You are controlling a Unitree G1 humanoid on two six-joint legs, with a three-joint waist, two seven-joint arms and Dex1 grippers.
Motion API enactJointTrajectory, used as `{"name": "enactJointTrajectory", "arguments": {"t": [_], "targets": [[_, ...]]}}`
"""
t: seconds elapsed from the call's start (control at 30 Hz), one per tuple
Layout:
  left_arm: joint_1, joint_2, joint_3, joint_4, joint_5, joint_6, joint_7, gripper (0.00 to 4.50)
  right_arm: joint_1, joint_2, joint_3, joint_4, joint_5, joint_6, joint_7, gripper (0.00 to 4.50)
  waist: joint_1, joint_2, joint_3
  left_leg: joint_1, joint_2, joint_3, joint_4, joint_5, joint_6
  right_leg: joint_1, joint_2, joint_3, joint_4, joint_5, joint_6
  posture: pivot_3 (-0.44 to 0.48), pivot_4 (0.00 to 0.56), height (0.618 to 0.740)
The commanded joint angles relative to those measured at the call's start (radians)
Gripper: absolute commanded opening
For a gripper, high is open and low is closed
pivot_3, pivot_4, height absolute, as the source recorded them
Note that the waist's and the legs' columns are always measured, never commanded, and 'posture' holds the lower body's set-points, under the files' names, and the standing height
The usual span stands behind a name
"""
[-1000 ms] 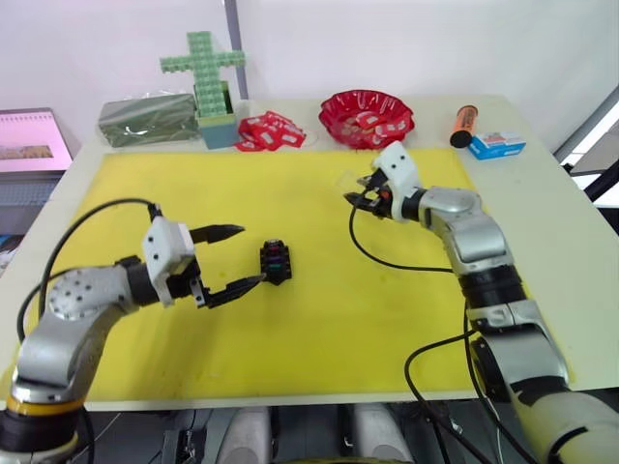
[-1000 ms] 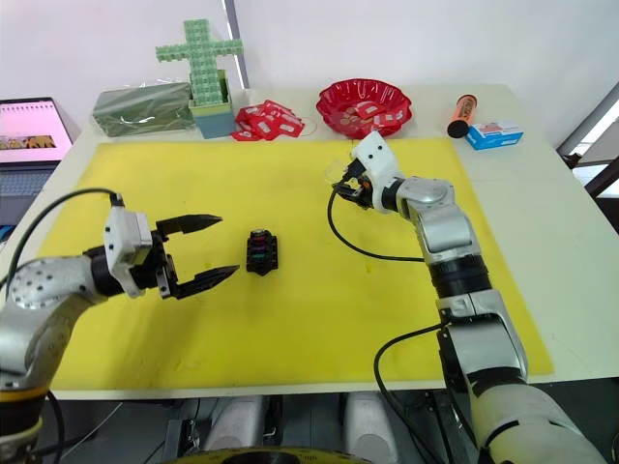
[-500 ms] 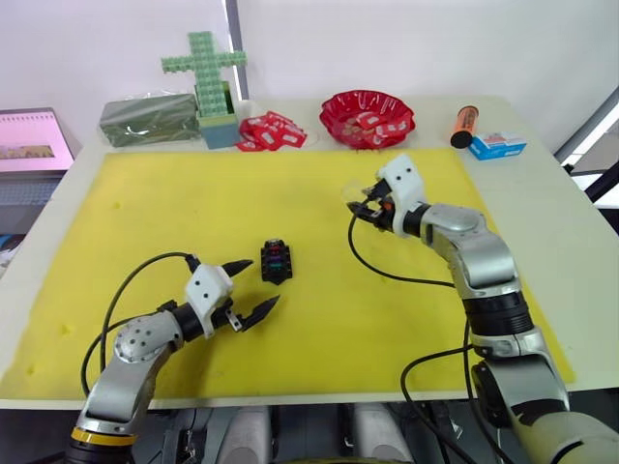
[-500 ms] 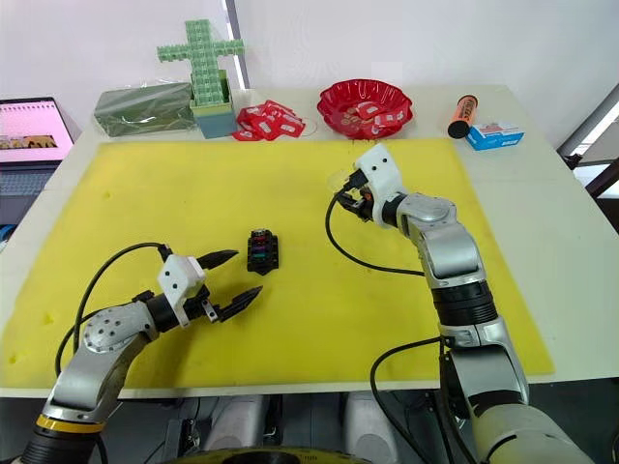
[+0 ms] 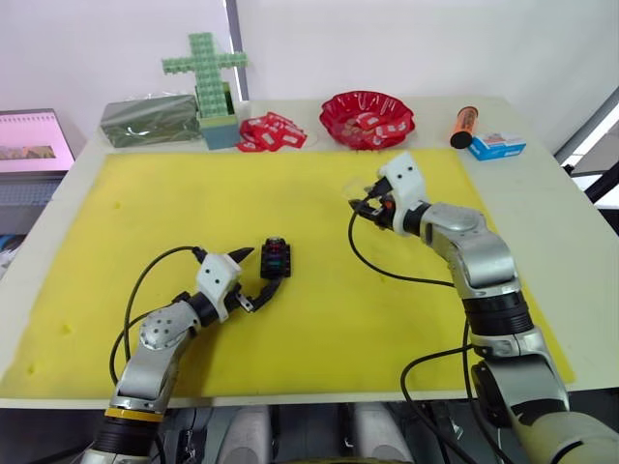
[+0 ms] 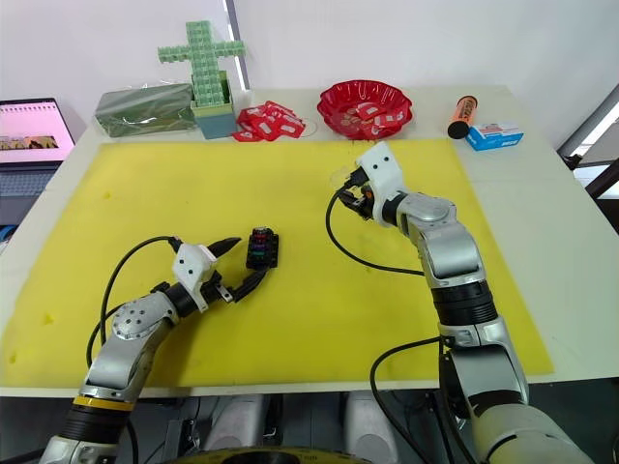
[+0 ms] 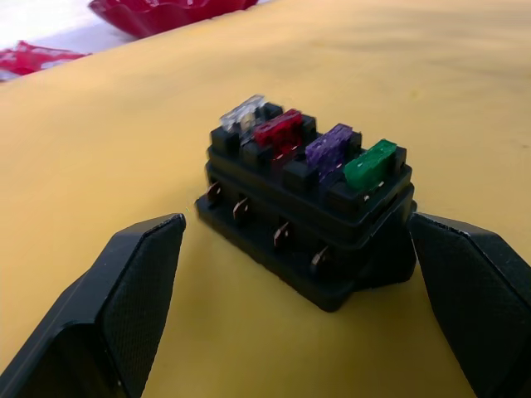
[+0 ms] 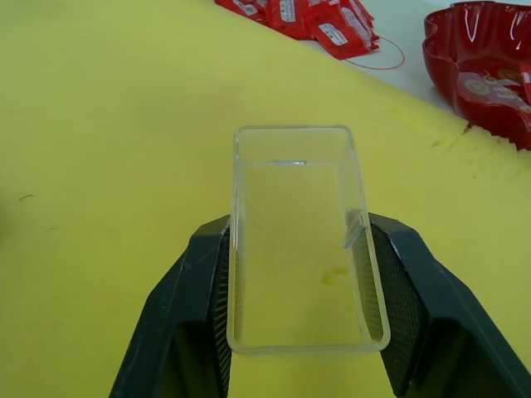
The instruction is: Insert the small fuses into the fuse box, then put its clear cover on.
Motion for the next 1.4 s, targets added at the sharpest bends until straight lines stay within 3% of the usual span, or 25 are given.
{"name": "enactJointTrajectory", "arguments": {"t": [0.03, 0.4, 0.8, 1.17, 1.27, 1.37, 1.4], "targets": [[0.016, 0.015, 0.082, 0.007, -0.019, 0.03, 0.052, 4.5, -0.009, -0.009, -0.027, -0.043, 0.015, -0.005, -0.013, 1.81, -0.001, 0.0, 0.0, 0.0, 0.0, 0.0, 0.0, 0.0, 0.0, 0.0, 0.0, 0.0, 0.0, 0.0, 0.0, 0.0, 0.15, 0.74], [0.022, 0.02, 0.012, -0.108, -0.123, 0.121, -0.08, 4.5, -0.016, -0.007, -0.019, -0.04, 0.027, -0.003, -0.016, 1.81, 0.003, 0.0, 0.0, -0.001, 0.0, 0.0, 0.0, 0.0, 0.0, 0.0, -0.001, 0.0, -0.001, 0.0, 0.0, 0.0, 0.15, 0.74], [-0.047, -0.087, -0.046, -0.095, -0.045, 0.239, 0.091, 4.5, -0.015, -0.021, -0.029, -0.056, 0.038, 0.018, -0.03, 1.81, 0.004, 0.0, 0.0, -0.001, -0.001, 0.0, 0.001, 0.0, 0.0, 0.0, -0.001, 0.0, -0.001, 0.0, 0.0, 0.0, 0.15, 0.74], [-0.098, -0.082, -0.086, -0.042, 0.043, 0.294, 0.143, 4.5, -0.021, -0.019, -0.022, -0.059, 0.044, 0.021, -0.046, 1.81, 0.005, 0.0, 0.0, 0.0, -0.001, 0.001, 0.001, 0.0, 0.0, 0.001, 0.0, 0.0, -0.001, 0.0, 0.0, 0.0, 0.15, 0.74], [-0.089, -0.081, -0.082, -0.038, 0.041, 0.301, 0.144, 3.9, -0.019, -0.02, -0.022, -0.059, 0.044, 0.018, -0.049, 1.81, 0.004, 0.0, 0.0, 0.0, -0.001, 0.0, 0.001, 0.0, 0.0, 0.001, 0.0, 0.0, 0.0, 0.0, 0.0, 0.0, 0.15, 0.74], [-0.084, -0.078, -0.082, -0.043, 0.037, 0.299, 0.141, 2.87, -0.019, -0.02, -0.021, -0.06, 0.045, 0.018, -0.051, 1.81, 0.004, 0.0, 0.0, 0.0, -0.001, 0.0, 0.001, 0.0, 0.0, 0.001, 0.0, 0.0, 0.0, 0.0, 0.0, 0.0, 0.15, 0.74], [-0.086, -0.076, -0.084, -0.042, 0.035, 0.296, 0.135, 2.81, -0.02, -0.018, -0.022, -0.059, 0.047, 0.019, -0.05, 1.81, 0.004, 0.0, 0.0, 0.0, -0.001, 0.0, 0.001, 0.0, 0.0, 0.001, 0.0, 0.0, 0.0, 0.0, 0.0, 0.0, 0.15, 0.74]]}}
